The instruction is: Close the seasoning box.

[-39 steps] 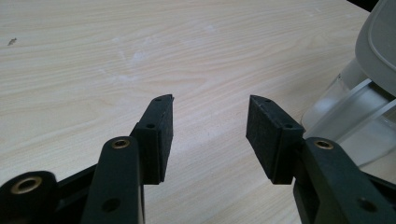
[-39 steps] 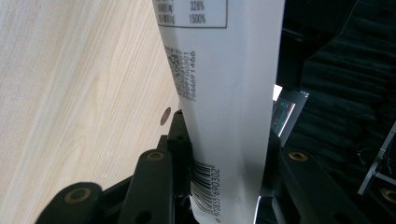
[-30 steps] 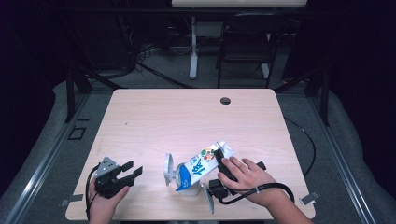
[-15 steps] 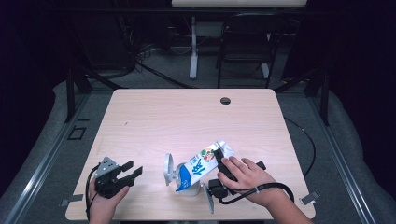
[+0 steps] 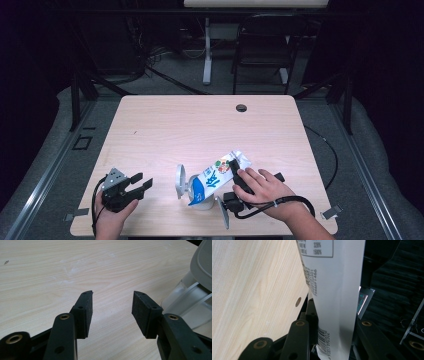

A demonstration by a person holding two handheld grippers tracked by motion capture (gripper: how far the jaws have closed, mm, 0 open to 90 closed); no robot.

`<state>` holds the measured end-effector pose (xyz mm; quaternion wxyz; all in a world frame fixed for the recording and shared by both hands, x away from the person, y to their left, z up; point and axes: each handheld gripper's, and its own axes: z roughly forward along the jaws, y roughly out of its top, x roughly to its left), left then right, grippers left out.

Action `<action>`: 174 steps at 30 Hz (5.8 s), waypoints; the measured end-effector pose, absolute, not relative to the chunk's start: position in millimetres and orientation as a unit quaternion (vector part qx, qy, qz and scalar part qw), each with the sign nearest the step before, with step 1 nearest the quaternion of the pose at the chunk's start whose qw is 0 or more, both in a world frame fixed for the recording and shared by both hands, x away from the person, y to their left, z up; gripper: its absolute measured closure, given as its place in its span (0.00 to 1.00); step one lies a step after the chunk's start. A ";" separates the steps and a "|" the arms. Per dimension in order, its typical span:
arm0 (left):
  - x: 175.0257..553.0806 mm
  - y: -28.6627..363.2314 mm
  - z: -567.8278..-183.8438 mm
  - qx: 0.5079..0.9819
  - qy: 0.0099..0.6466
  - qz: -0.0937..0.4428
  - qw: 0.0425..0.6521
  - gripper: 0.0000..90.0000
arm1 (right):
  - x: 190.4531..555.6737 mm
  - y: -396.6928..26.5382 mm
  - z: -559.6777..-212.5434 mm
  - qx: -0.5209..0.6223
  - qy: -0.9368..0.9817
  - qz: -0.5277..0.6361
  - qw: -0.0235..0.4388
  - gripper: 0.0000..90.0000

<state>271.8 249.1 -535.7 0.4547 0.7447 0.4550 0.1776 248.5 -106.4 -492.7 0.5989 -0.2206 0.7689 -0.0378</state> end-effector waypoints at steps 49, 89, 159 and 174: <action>272.6 249.0 -537.5 0.747 0.456 0.176 0.451 0.57 | 248.8 -108.9 -493.7 -0.188 0.794 -0.026 0.578 0.96; 272.6 248.9 -537.7 0.747 0.456 0.176 0.451 0.57 | 247.6 -111.0 -491.3 -0.148 0.815 0.021 0.560 0.96; 273.0 248.5 -539.0 0.747 0.457 0.175 0.450 0.57 | 237.7 -112.2 -487.6 -0.045 0.840 0.146 0.521 0.97; 273.0 248.4 -539.1 0.747 0.457 0.175 0.450 0.57 | 234.4 -116.9 -494.0 0.000 0.844 0.195 0.500 0.97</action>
